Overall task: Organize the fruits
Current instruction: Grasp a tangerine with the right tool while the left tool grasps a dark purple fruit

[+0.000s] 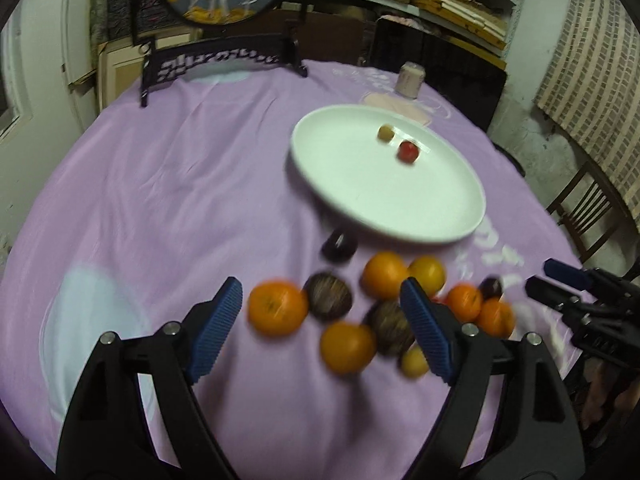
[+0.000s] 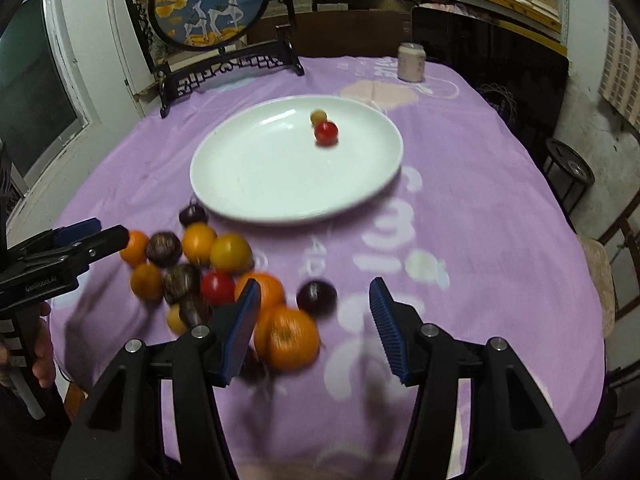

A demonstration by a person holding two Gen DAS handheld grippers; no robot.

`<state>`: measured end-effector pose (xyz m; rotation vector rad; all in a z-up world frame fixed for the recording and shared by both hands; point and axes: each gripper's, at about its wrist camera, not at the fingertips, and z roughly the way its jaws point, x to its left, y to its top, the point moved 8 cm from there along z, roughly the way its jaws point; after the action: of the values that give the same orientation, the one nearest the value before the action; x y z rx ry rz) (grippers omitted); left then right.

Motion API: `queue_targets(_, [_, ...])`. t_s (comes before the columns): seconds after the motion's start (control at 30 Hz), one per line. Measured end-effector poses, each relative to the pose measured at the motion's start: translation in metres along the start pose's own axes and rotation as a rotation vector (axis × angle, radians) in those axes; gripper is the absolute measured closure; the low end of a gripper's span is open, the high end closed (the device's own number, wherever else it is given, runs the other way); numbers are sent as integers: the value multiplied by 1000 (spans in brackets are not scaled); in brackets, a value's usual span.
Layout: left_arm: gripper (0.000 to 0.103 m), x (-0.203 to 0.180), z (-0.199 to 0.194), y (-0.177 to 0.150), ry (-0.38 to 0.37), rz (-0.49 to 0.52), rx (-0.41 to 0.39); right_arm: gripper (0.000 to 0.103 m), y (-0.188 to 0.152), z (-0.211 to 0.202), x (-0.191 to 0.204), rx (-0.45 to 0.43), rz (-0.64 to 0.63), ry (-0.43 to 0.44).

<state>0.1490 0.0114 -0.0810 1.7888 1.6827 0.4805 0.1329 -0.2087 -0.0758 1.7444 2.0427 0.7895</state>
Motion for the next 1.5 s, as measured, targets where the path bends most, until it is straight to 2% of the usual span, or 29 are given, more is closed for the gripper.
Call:
queue_targets(0.23, [20, 5, -4, -24, 1, 12, 33, 46, -36, 10, 6, 70, -11, 9])
queue_targets(0.37, [20, 6, -4, -38, 7, 23, 52, 46, -42, 15, 2, 63, -18, 7])
queue_targets(0.57, [20, 10, 1, -54, 2, 13, 90, 46, -45, 38, 21, 110, -50, 70])
queue_targets(0.63, [20, 8, 0, -55, -1, 16, 92, 50, -43, 42, 26, 90, -62, 53])
queue_targets(0.67, [20, 7, -1, -55, 0, 19, 90, 59, -42, 43, 25, 87, -59, 39])
queue_targets(0.73, [20, 3, -4, -55, -2, 29, 83, 59, -42, 39, 23, 86, -25, 74])
queue_targets(0.8, [20, -4, -7, -56, -31, 40, 85, 59, -43, 33, 17, 78, -13, 53])
queue_targets(0.9, [20, -30, -9, -60, -119, 82, 103, 59, -42, 20, 5, 56, 8, 20])
queue_targets(0.97, [21, -55, -10, -65, -180, 141, 113, 59, -43, 12, -4, 39, 18, 0])
queue_targets(1.0, [21, -75, -11, -69, -234, 180, 128, 59, -44, 9, -9, 31, 24, -9])
queue_targets(1.1, [22, -107, -3, -79, -274, 249, 167, 59, -49, 3, -20, 22, 48, -11])
queue_targets(1.17, [33, -115, 8, -85, -263, 258, 203, 59, -52, 0, -26, 19, 59, -6])
queue_targets(1.23, [39, -119, 23, -89, -241, 248, 247, 59, -55, -1, -32, 15, 73, 4])
queue_targets(1.4, [45, -129, 37, -79, -170, 244, 220, 59, -60, 0, -39, 15, 100, 34])
queue_targets(1.43, [49, -130, 40, -76, -154, 237, 211, 59, -61, 0, -41, 15, 104, 39])
queue_targets(1.47, [58, -131, 44, -73, -136, 235, 200, 59, -62, 0, -42, 15, 106, 44])
queue_targets(1.5, [63, -130, 46, -70, -114, 234, 193, 59, -62, 0, -43, 15, 109, 48])
